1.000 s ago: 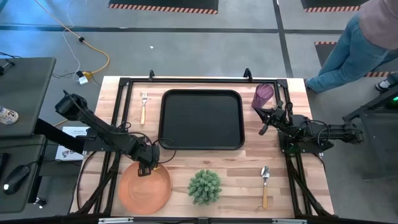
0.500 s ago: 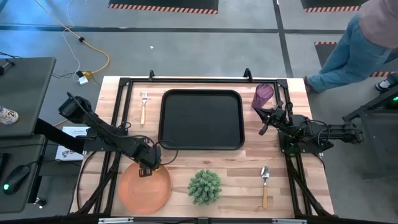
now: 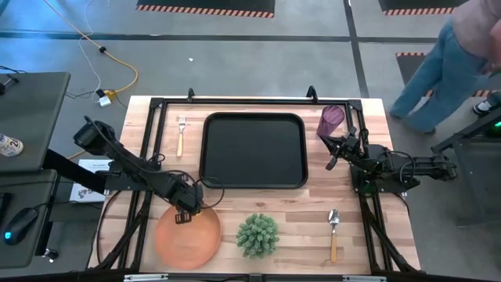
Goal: Pick and place plate/cup/fork/spoon on tray
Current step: Put the orange plate on the black tray
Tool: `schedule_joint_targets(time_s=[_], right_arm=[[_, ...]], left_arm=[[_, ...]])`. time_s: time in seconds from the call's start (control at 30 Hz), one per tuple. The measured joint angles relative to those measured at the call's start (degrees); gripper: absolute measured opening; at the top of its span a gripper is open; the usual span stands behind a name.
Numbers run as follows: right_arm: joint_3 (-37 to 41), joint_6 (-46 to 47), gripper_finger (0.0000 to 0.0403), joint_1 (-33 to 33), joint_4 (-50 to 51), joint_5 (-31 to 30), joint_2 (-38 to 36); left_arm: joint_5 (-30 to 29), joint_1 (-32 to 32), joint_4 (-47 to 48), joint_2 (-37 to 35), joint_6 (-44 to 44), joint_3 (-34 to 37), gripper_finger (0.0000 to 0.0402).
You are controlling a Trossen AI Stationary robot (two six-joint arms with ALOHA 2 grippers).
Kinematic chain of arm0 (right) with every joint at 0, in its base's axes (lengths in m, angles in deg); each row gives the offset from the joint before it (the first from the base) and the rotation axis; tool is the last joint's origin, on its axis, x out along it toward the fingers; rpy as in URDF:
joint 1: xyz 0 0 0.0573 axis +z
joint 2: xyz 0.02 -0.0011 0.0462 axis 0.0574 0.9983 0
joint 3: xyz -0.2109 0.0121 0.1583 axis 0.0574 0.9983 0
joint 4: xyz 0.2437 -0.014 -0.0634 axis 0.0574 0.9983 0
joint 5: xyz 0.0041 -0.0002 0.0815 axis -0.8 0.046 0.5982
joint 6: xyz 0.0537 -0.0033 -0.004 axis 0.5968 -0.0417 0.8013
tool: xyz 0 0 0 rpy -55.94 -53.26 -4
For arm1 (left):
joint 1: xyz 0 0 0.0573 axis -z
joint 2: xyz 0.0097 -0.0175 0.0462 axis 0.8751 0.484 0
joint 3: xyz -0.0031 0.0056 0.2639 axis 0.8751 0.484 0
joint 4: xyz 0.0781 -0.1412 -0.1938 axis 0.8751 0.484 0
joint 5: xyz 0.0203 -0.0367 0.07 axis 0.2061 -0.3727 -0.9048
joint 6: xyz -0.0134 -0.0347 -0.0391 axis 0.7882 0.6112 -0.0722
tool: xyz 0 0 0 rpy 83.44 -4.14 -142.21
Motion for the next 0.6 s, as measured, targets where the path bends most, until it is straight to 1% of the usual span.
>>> schedule_joint_targets(time_s=[0.2, 0.37, 0.6], right_arm=[[-0.01, -0.02, 0.0000, 0.01, 0.00, 0.00, 0.00], [-0.01, 0.00, 0.0000, 0.02, 0.00, 0.00, 0.00], [0.01, 0.00, 0.0000, 0.02, 0.00, -0.01, 0.00]], left_arm=[[0.03, 0.00, 0.60, -1.95, 0.01, 0.17, 0.0003], [-0.63, 0.00, 1.70, -5.24, 0.97, 0.24, 0.0001], [-4.92, -0.14, 4.78, -11.76, 3.66, 0.24, 0.0001]])
